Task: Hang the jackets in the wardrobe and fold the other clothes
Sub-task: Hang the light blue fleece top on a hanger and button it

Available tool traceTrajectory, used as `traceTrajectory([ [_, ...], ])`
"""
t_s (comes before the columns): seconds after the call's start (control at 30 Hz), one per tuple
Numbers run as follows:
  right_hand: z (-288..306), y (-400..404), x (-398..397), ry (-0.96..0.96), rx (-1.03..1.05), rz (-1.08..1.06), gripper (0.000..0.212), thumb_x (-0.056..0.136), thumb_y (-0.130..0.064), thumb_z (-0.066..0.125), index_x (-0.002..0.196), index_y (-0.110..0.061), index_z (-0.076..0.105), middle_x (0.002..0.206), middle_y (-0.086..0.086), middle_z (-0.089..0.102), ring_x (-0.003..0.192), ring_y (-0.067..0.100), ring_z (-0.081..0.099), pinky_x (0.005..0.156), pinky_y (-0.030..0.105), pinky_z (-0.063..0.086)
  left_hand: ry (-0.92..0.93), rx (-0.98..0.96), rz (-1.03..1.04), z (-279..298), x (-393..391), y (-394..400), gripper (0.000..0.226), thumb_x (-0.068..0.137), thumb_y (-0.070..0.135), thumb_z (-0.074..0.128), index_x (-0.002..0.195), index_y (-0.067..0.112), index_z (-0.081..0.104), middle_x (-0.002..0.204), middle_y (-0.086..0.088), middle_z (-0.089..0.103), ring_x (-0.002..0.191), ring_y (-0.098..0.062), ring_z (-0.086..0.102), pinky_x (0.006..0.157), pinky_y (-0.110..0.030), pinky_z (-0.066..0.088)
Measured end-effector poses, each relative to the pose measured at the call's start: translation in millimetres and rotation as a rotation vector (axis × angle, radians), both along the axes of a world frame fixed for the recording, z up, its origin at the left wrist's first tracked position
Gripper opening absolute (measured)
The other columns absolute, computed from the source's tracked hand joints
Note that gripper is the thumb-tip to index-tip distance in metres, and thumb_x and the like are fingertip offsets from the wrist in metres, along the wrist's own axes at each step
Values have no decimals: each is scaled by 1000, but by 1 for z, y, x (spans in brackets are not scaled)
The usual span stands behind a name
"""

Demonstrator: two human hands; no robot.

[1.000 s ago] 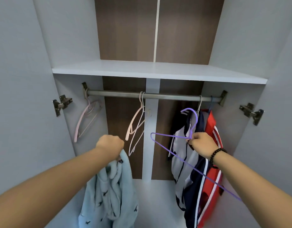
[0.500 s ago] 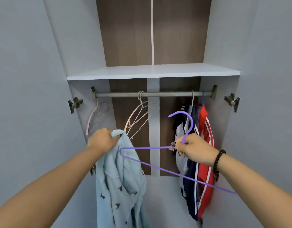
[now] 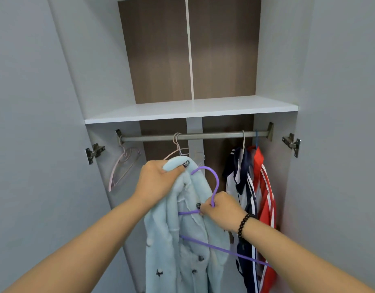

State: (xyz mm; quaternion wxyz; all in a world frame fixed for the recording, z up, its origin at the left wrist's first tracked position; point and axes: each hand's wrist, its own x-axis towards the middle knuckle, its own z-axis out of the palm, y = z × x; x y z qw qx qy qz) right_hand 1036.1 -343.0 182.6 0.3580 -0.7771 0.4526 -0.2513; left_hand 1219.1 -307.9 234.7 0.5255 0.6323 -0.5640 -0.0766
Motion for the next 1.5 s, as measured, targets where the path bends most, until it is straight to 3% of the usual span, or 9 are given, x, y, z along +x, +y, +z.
traceTrajectory([
  [0.2,-6,-13,5,-365,-13,-165,42,91,-25,57,52,-15,70,35,-7,35,38,8,27,39,16,25,0,92,-143,-11,-10,-6,35,82,37,75,54,19,64,49,12,50,48,-1,39,47,-14,33],
  [0.4,-13,-17,6,-562,16,-221,51,91,-27,60,47,-3,55,43,1,31,44,14,27,45,23,26,-496,134,-216,-22,-3,-11,26,88,53,60,84,28,65,89,14,56,91,-10,55,84,-30,44],
  [0.57,-11,-22,4,-606,51,-244,51,90,-29,62,41,-15,60,42,3,43,42,13,38,46,21,35,-719,297,-225,-20,13,-8,47,77,76,47,106,40,51,90,15,64,87,-12,59,71,-33,48],
  [0.77,-1,-19,-1,-493,-43,-216,29,87,-15,62,60,-5,63,55,2,64,47,7,49,55,24,47,-419,175,-214,-27,21,-13,38,70,69,62,98,43,64,96,28,67,93,0,62,84,-36,52],
  [0.83,-4,-13,-8,-406,-247,-283,4,83,-12,65,81,-15,67,78,0,67,67,4,54,66,14,45,-339,144,-173,-28,24,-18,36,68,67,68,95,44,66,94,28,67,93,0,63,85,-36,53],
  [0.9,-14,-4,-16,-418,-535,-402,17,80,-7,67,92,-18,63,90,-7,59,85,7,55,78,18,44,-280,118,-117,-28,27,-23,30,68,62,75,91,43,68,90,26,69,91,0,64,83,-34,53],
  [1.07,-45,6,-26,-166,-1018,-141,11,76,-2,60,78,-11,65,74,-5,61,67,14,56,70,30,44,-158,69,-52,-20,26,-31,23,68,53,81,82,38,71,83,28,68,83,4,63,71,-19,48],
  [1.3,-90,-9,4,196,-432,-61,36,92,-32,53,125,-22,53,111,-5,62,93,16,61,72,23,44,-66,16,-157,-4,21,-26,20,65,49,83,79,39,73,85,27,70,82,7,64,67,-14,48],
  [1.5,-109,-21,35,81,-149,-84,85,83,-56,61,150,-26,18,148,-9,30,129,16,43,99,29,44,114,-38,-205,8,26,-19,24,64,41,84,83,29,76,86,18,73,77,5,66,61,-8,49],
])
